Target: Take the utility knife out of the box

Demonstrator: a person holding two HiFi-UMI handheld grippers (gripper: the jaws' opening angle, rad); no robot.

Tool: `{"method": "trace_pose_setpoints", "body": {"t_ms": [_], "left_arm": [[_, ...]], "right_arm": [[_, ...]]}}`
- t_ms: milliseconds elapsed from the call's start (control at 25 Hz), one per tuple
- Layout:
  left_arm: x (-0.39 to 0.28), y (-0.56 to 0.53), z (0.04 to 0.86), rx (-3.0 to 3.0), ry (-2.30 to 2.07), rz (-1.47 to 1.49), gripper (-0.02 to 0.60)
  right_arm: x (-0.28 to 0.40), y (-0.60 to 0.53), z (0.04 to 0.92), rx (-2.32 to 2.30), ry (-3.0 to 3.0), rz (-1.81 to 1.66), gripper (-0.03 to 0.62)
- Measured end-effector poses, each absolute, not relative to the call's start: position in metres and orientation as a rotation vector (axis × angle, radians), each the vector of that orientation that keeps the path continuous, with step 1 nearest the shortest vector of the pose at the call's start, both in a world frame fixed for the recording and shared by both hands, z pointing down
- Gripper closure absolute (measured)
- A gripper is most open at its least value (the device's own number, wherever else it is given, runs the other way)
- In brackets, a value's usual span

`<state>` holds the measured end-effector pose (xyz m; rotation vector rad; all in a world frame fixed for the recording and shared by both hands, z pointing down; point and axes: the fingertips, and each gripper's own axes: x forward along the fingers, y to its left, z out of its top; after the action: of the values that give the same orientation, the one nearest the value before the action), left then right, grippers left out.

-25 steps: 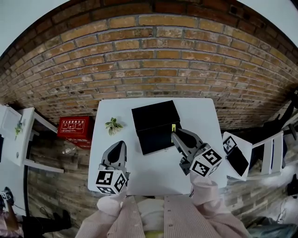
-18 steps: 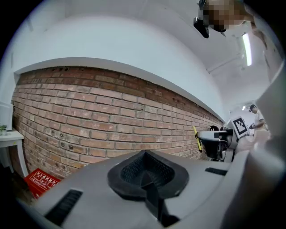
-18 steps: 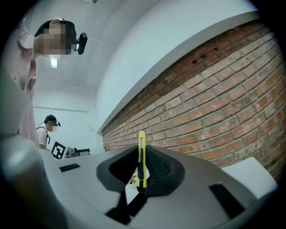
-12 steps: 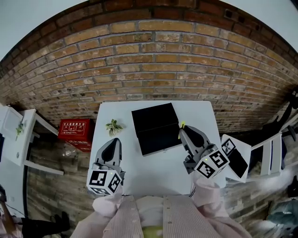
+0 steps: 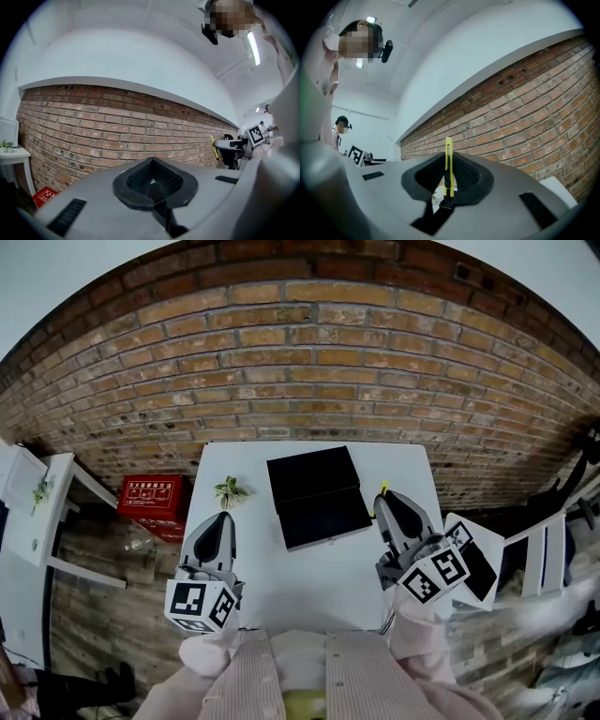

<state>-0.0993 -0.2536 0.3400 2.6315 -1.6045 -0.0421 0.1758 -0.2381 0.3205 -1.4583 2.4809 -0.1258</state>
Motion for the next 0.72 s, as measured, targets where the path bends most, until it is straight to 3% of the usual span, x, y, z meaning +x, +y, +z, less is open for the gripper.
{"method": "trace_pose_setpoints", "body": {"t_ms": [720], "left_arm": [[-0.0964, -0.2559, 0.3482, 2.616, -1.595, 0.018, 0.589]], "right_arm": [[0.17, -0.2405, 0.328, -1.491, 2.5, -0.122, 0.542]]}}
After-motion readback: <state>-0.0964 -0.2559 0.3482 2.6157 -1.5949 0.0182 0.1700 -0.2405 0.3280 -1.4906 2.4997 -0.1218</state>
